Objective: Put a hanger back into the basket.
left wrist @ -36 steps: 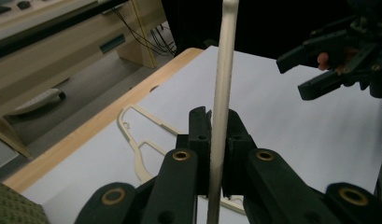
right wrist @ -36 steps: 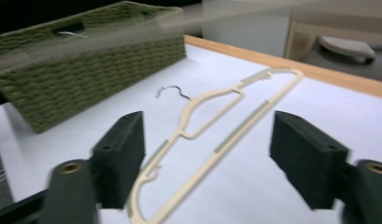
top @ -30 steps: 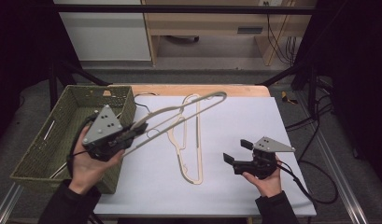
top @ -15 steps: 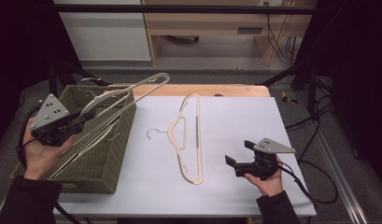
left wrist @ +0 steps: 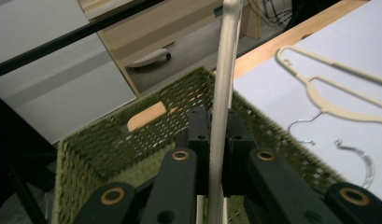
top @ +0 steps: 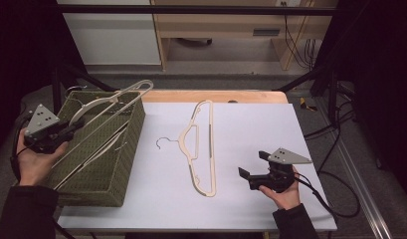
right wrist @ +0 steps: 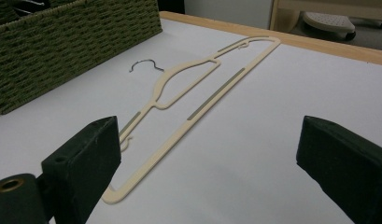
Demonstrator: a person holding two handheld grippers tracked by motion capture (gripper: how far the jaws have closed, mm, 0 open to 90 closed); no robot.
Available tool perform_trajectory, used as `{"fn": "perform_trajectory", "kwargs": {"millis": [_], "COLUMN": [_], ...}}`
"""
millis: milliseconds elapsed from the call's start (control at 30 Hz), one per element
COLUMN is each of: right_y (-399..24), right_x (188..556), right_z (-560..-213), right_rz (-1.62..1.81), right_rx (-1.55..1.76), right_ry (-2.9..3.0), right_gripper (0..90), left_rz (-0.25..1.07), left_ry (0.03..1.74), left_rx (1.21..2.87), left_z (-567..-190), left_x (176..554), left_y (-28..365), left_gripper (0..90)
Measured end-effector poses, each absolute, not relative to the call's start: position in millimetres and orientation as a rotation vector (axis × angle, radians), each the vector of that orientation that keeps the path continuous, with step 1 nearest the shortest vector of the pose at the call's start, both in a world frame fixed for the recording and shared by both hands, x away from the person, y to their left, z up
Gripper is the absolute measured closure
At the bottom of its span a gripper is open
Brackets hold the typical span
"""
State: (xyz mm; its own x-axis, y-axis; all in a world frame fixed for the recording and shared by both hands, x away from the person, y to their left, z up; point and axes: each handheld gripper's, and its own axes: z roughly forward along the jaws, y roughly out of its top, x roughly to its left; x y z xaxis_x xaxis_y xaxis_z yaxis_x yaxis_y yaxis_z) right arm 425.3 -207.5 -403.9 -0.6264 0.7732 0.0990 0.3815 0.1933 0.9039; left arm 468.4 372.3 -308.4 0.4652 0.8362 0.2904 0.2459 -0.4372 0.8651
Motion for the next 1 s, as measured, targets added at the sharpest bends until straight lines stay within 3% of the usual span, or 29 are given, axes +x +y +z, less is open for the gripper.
{"fn": "perform_trajectory", "kwargs": {"millis": [467,833,1000], "right_y": [-206,-204,-202], "right_x": [426,427,427], "right_z": [-405,-407,-409], "right_rz": [1.412,1.400,1.398], "right_rx": [1.082,1.075,1.081], "right_ry": [2.105,2.123,2.125], "right_gripper": [7.1,7.1,7.1], "left_rz": [1.036,0.937,0.808], "left_ry": [1.023,1.109,1.123], "left_rx": [1.979,2.065,2.146], "left_z": [-349,-388,-389], "left_x": [471,478,482], "left_y": [399,400,395], "left_gripper": [84.5,84.3,82.7]}}
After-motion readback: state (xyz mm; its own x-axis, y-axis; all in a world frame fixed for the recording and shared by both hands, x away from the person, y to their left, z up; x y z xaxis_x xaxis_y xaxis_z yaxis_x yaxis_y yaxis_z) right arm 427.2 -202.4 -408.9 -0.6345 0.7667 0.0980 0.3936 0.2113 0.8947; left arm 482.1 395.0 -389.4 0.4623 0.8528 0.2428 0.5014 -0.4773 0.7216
